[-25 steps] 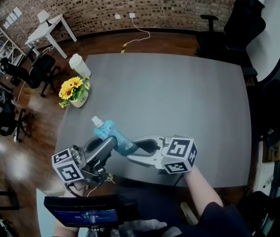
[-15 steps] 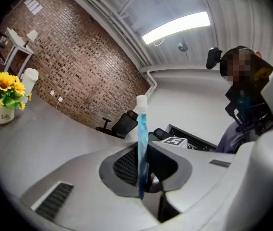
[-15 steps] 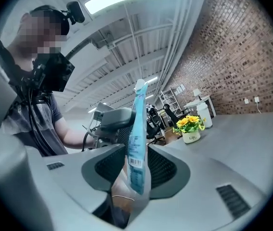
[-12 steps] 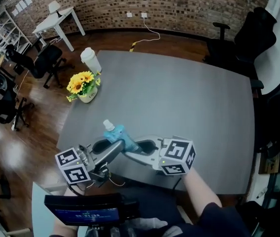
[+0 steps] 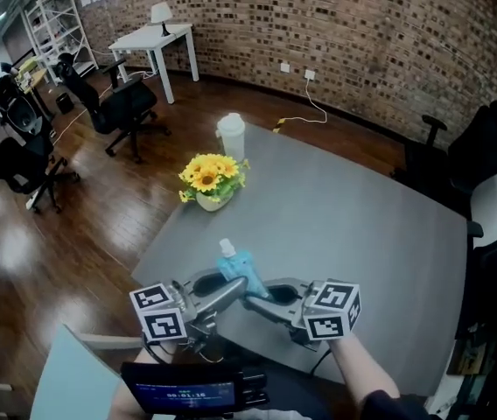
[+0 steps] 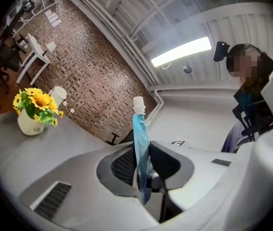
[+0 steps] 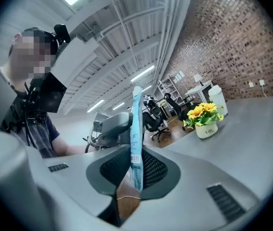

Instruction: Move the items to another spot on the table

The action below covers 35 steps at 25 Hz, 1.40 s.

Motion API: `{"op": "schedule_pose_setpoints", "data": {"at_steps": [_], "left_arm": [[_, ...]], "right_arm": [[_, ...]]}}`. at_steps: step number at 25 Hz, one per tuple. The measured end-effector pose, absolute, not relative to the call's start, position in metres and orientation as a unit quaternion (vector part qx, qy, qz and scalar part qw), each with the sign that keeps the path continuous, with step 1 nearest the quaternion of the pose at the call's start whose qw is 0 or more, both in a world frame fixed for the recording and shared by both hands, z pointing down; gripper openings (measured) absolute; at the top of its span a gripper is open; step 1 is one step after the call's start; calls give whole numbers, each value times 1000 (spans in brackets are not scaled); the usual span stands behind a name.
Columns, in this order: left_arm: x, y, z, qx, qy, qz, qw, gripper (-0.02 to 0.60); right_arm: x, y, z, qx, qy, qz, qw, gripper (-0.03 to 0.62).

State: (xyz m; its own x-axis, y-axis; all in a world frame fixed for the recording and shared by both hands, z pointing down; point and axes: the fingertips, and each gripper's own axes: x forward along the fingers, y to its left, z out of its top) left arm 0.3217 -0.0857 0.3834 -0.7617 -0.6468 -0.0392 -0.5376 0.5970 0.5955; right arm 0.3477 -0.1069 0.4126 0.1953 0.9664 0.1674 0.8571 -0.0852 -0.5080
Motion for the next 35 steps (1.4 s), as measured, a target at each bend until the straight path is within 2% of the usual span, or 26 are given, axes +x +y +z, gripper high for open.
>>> {"op": "schedule_pose_setpoints", "data": {"at_steps": [4,11,16,25,29,31,34,35], "left_arm": [[328,-44,378,303,-901,-300,77,140],[325,-7,369,182,-950,-243,70,140],[333,-5,377,137,-968,-185,96,138],[369,31,378,86,-959,-261,69,137],[375,53,376,33,-970,-228,77,135],[379,63,378,12,-973,-214,87,99],[391,85,385,-26,-972,-215,96,-8],[396,97,389,-49,-970,-215,100,-8]], "right_arm": [[348,-74,406,-727,-633,106,243,40],[334,-53,406,-742,-621,122,220,40],[337,-45,410,-758,-600,122,223,40],[349,-26,394,-798,-526,182,233,38],[344,-12,403,-795,-537,154,236,38],[348,-3,402,-797,-538,144,232,39],[361,11,398,-805,-534,132,221,39],[364,16,398,-807,-533,128,218,38]]}}
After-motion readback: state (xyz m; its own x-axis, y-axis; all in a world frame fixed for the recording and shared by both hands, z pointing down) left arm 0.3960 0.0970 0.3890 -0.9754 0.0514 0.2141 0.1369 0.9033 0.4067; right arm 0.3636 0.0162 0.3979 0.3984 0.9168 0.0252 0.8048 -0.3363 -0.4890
